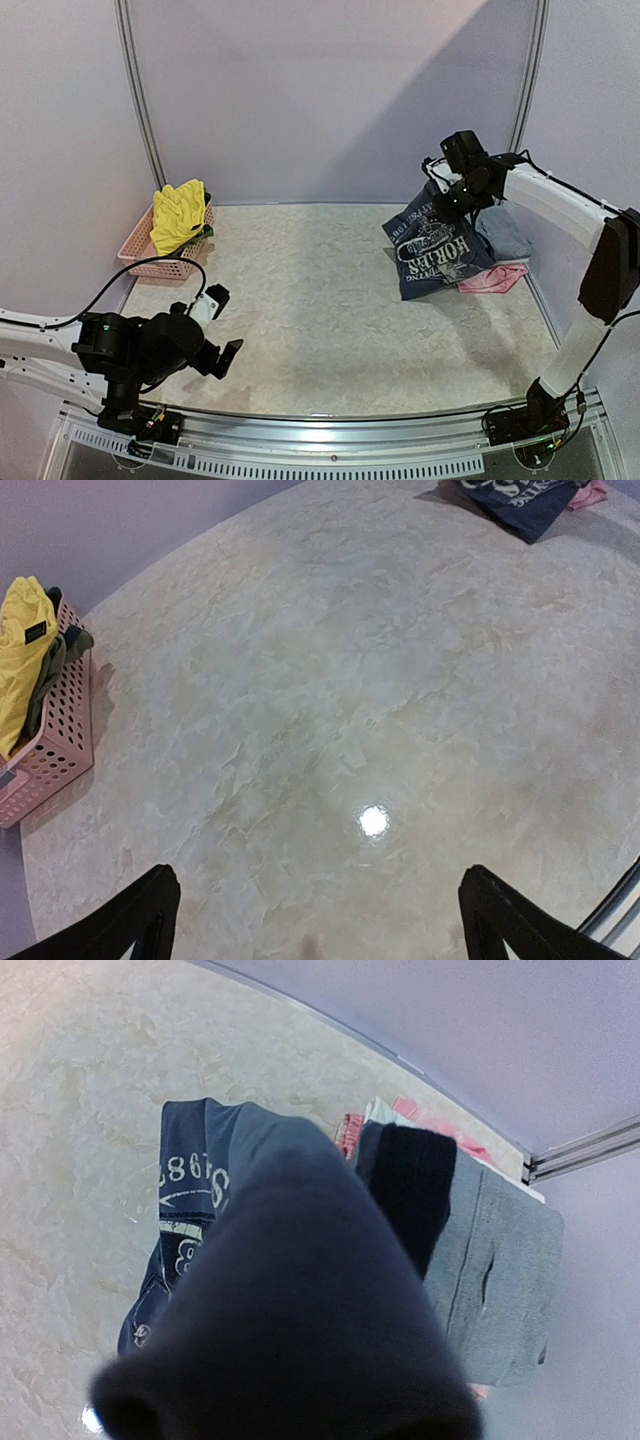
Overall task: Fold and stack the mixed laundry pile
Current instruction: Place the square-folded tank top at the corner of the board.
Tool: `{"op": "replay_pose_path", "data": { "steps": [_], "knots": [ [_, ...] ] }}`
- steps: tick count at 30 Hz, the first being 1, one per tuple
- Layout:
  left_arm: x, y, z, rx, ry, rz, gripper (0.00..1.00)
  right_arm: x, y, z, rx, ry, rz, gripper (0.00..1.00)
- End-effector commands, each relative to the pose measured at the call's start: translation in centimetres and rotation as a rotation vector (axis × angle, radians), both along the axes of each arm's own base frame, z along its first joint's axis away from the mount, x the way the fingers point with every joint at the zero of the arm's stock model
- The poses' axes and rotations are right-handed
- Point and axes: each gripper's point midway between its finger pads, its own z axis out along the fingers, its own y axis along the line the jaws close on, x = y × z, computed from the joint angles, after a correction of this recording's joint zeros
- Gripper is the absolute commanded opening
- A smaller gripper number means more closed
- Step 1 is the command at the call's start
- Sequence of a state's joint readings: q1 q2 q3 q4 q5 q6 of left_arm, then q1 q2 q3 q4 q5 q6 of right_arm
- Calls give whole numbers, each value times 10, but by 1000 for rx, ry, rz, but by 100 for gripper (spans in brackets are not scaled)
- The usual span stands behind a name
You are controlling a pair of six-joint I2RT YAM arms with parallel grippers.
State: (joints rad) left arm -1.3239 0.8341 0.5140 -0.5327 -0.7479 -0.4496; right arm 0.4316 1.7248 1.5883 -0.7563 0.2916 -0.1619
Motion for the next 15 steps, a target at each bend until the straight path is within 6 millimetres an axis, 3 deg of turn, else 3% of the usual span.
{"op": "replay_pose_path", "data": {
  "steps": [1, 15],
  "knots": [
    [1, -3, -2, -5, 2, -7, 100, -3, -14, 61, -8, -125, -6, 0],
    [0, -4, -3, -4, 6, -13, 100, -5, -43, 109, -38, -191, -41, 0]
  ]
}}
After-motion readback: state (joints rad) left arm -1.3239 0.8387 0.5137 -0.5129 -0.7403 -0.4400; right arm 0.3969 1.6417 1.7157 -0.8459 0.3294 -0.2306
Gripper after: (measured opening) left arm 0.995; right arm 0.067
